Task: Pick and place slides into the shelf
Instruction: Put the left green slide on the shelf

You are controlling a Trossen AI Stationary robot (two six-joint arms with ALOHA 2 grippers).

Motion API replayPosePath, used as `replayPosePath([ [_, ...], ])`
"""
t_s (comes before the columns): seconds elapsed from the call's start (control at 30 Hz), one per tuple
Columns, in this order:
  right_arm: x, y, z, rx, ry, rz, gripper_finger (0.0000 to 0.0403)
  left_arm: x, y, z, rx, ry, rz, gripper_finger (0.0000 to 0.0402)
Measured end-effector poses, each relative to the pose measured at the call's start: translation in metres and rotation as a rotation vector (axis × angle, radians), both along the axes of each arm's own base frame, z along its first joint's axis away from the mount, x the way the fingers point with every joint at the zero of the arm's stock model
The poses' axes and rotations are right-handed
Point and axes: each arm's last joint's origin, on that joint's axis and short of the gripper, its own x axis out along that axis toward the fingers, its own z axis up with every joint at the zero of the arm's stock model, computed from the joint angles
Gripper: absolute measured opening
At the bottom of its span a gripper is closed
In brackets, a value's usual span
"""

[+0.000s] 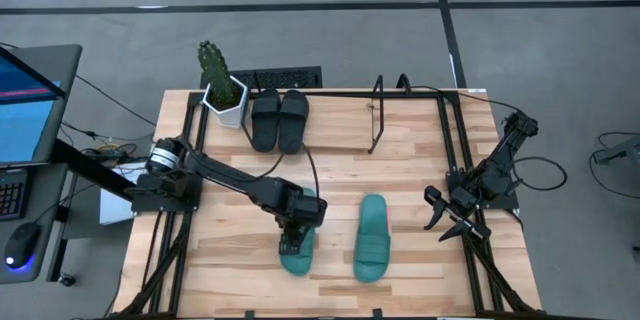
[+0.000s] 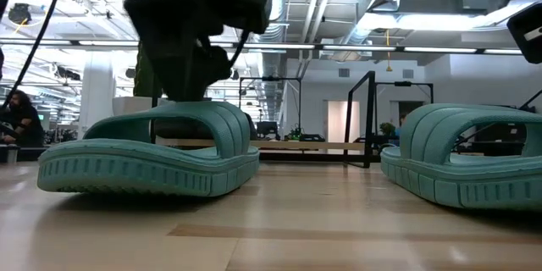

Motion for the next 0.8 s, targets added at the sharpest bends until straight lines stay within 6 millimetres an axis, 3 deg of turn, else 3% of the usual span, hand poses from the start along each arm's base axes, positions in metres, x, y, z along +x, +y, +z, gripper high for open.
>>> replayPosePath([
  [0.17,0.000,0.000,0.000,0.000,0.000,0.000,0.0169,0.001,0.000,-0.002,-0.007,0.000,0.019,0.0174],
  [0.37,0.000,0.000,0.000,0.000,0.000,0.000,0.0169,0.000,-0.002,-0.002,-0.041,0.023,0.037,0.0019],
  [0.57,0.000,0.000,0.000,0.000,0.000,0.000,0.0169,0.000,-0.011,0.010,-0.027,0.028,0.020,0.0005],
  [0.8,0.000,0.000,0.000,0.000,0.000,0.000,0.0169,0.005,-0.021,0.060,0.058,-0.023,0.012,0.0002],
])
